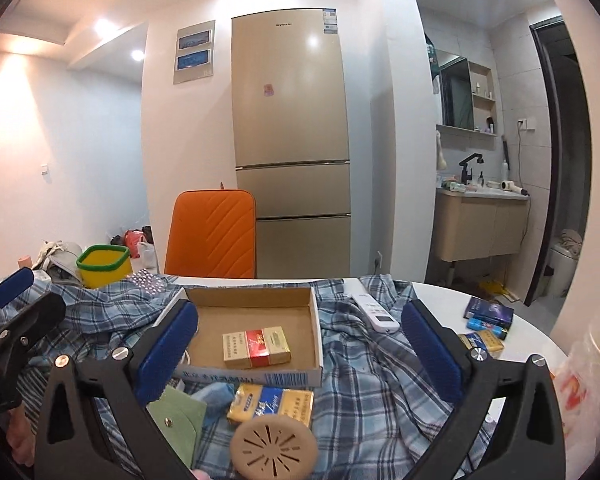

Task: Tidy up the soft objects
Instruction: 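Withdraw both tools from the box and move toward the beige disc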

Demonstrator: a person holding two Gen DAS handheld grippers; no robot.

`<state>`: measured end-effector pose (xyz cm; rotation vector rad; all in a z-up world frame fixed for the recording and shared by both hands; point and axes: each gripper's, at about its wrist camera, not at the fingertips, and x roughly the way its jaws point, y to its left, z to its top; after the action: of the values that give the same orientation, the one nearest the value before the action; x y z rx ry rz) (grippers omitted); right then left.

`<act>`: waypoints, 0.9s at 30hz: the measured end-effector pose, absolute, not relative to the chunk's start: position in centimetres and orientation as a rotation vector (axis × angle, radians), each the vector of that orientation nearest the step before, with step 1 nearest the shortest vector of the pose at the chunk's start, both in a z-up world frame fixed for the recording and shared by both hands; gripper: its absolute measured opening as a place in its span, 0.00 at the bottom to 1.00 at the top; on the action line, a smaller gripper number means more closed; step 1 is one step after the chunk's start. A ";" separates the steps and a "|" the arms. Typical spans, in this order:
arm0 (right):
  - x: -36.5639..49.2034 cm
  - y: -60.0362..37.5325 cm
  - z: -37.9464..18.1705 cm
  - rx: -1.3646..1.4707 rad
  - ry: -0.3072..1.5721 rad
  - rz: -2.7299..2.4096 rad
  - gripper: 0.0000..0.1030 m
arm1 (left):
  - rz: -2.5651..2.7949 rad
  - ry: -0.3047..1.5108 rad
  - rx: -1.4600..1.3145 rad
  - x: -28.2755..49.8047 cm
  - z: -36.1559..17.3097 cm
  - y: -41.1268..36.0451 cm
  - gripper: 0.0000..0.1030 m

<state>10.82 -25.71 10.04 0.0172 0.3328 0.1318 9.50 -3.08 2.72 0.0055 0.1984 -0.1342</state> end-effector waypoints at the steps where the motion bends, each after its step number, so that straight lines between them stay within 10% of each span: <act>1: 10.7 -25.7 9.8 0.014 0.333 0.130 1.00 | -0.140 0.207 0.013 9.6 2.4 -3.3 1.00; 27: 13.8 -23.6 3.6 -0.036 0.650 0.190 1.00 | -0.115 0.393 -0.024 11.4 -0.2 -2.7 1.00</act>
<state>13.80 -23.61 3.62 -0.0359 0.6497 0.1904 11.41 -2.69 -0.25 -0.0235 0.3934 -0.1148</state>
